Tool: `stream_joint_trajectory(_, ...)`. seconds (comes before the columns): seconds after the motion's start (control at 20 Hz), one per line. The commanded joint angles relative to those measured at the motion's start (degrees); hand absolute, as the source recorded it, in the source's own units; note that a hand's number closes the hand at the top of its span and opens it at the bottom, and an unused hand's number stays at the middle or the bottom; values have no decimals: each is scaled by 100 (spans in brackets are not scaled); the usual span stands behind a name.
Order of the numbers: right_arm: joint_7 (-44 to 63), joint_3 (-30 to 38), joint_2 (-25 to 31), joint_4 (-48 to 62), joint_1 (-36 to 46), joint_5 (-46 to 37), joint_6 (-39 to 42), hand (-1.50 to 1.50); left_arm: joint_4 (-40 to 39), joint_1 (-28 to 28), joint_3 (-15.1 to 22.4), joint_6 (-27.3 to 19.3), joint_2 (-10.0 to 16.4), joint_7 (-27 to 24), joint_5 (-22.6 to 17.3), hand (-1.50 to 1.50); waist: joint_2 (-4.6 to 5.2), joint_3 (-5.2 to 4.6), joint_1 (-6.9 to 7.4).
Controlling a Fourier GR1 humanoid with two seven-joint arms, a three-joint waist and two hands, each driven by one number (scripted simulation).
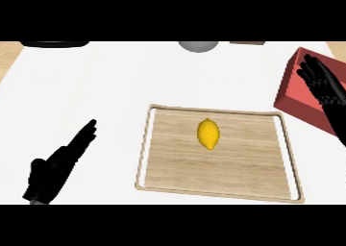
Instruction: Pick the lemon from the tray and place it in the cardboard box
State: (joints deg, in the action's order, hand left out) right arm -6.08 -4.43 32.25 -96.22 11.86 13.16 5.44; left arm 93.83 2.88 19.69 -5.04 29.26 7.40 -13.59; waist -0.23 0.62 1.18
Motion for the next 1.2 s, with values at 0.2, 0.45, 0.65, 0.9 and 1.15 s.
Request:
stream_joint_trajectory(0.2,1476,450,59,-1021,1100,-162,-983,-150,111,-1057,-637,29,347,-807,526,0,-52,-89,-213)
stream_joint_trajectory(0.45,2302,-132,500,-975,959,-1603,-1109,-150,-568,-1715,-644,315,-28,-1068,501,0,27,-71,-201)
stream_joint_trajectory(0.65,1114,-677,571,-684,582,-2466,-793,-150,-498,-1626,-689,344,-52,-1187,609,0,41,-62,-116)
stream_joint_trajectory(0.9,1858,-1199,894,-1228,1184,-2949,-143,-150,-718,-1532,-543,304,-309,-1404,849,0,29,-71,-104)
stream_joint_trajectory(1.15,3050,-1790,1288,-1306,1690,-2997,1118,-150,-749,-1686,-743,593,-150,-1353,667,0,22,-80,-90)
